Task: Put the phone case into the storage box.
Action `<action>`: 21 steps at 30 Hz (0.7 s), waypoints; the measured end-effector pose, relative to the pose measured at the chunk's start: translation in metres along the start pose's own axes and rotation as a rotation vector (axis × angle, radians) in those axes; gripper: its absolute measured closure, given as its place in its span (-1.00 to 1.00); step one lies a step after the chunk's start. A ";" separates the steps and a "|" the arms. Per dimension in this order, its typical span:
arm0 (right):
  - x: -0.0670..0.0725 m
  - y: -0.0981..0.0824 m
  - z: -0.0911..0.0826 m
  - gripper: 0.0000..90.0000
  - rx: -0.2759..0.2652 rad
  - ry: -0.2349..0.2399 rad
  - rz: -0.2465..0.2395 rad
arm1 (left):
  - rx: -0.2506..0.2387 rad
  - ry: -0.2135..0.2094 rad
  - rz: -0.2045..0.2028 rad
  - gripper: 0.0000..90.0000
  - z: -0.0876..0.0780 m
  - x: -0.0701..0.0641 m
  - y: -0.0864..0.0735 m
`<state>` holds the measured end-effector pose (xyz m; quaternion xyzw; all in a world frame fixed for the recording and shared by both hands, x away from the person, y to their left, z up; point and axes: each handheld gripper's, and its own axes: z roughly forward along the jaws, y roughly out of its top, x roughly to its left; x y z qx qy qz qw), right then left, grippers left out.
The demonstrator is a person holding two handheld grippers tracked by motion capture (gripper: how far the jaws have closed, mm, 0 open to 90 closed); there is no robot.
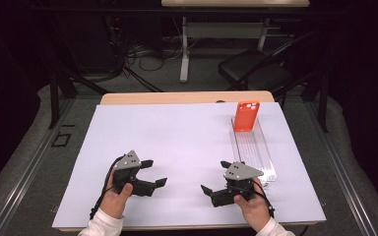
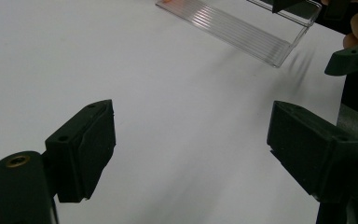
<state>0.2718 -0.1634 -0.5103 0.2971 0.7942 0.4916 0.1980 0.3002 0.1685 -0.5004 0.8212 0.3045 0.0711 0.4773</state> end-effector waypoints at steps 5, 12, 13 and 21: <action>0.004 -0.005 0.003 -0.98 0.006 0.009 0.005 | 0.001 0.006 0.002 -0.65 -0.001 0.001 -0.005; 0.007 -0.009 0.006 -0.98 0.006 0.008 -0.009 | -0.032 0.017 0.025 -0.65 -0.004 0.003 -0.012; 0.007 -0.010 0.006 -0.98 0.006 0.008 -0.007 | -0.034 0.017 0.025 -0.65 -0.005 0.003 -0.013; 0.007 -0.016 0.011 -0.98 0.016 0.003 -0.003 | -0.062 0.008 0.008 -0.65 -0.006 0.007 -0.018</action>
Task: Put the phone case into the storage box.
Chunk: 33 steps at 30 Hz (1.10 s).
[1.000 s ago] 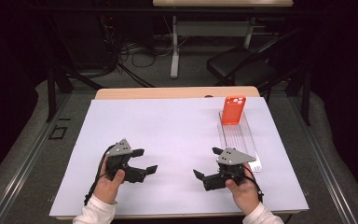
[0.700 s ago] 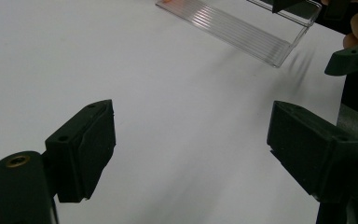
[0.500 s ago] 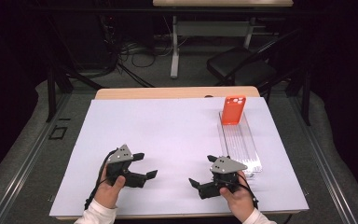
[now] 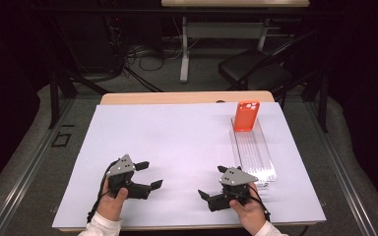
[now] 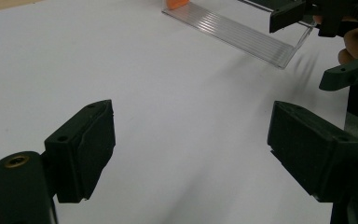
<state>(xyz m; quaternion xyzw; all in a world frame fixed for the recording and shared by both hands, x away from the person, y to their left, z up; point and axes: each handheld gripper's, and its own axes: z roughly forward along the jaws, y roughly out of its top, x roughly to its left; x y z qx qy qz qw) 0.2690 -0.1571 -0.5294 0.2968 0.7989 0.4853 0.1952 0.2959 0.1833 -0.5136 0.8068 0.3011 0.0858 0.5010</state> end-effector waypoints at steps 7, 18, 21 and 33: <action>-0.003 -0.004 0.003 -0.97 0.007 0.000 0.008 | -0.024 0.002 -0.023 -0.65 0.000 0.004 -0.004; -0.004 -0.007 0.004 -0.96 0.007 0.003 0.016 | -0.022 0.003 -0.027 -0.65 0.002 0.006 -0.008; -0.004 -0.007 0.004 -0.95 0.006 0.002 0.015 | -0.018 0.004 -0.033 -0.65 0.002 0.007 -0.009; -0.003 -0.005 0.002 -0.95 -0.005 0.008 0.018 | -0.014 0.004 -0.036 -0.65 0.003 0.007 -0.009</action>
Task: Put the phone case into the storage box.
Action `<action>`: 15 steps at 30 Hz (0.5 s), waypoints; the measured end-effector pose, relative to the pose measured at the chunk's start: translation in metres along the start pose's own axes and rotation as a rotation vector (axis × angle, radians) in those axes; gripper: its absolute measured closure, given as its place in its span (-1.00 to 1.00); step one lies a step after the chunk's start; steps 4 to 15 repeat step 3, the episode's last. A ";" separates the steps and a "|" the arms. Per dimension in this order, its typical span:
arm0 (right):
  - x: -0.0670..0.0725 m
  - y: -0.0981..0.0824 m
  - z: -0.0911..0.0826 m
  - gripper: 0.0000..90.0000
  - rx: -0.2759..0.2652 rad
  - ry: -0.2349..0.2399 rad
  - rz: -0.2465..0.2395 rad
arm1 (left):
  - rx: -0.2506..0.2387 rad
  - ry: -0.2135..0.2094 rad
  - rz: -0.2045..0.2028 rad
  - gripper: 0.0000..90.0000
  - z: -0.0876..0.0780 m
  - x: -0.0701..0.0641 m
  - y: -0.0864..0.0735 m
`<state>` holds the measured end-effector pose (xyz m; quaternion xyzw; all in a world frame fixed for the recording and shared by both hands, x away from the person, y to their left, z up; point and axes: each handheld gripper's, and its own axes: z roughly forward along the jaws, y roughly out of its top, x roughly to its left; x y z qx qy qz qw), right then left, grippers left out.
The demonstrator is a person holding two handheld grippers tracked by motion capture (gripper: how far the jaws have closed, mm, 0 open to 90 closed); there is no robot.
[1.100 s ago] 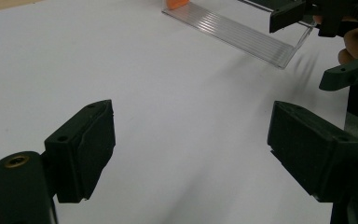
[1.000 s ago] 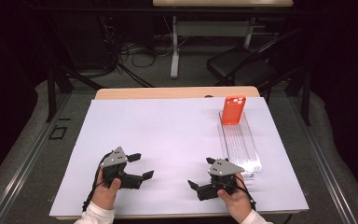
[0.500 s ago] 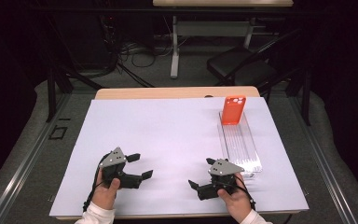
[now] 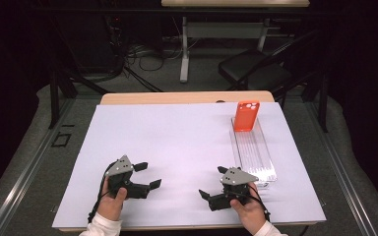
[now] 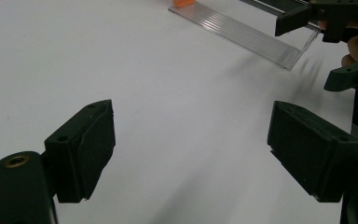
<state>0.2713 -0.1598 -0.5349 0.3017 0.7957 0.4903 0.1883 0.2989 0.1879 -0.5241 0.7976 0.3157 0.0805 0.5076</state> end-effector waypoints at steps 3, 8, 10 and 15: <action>0.000 0.001 -0.001 -0.95 -0.006 -0.004 -0.003 | -0.001 0.000 -0.003 -0.65 0.000 0.000 0.000; 0.000 0.001 -0.001 -0.95 -0.006 -0.004 -0.003 | -0.001 0.000 -0.003 -0.65 0.000 0.000 0.000; 0.000 0.001 -0.001 -0.95 -0.006 -0.004 -0.003 | -0.001 0.000 -0.003 -0.65 0.000 0.000 0.000; 0.000 0.001 -0.001 -0.95 -0.006 -0.004 -0.003 | -0.001 0.000 -0.003 -0.65 0.000 0.000 0.000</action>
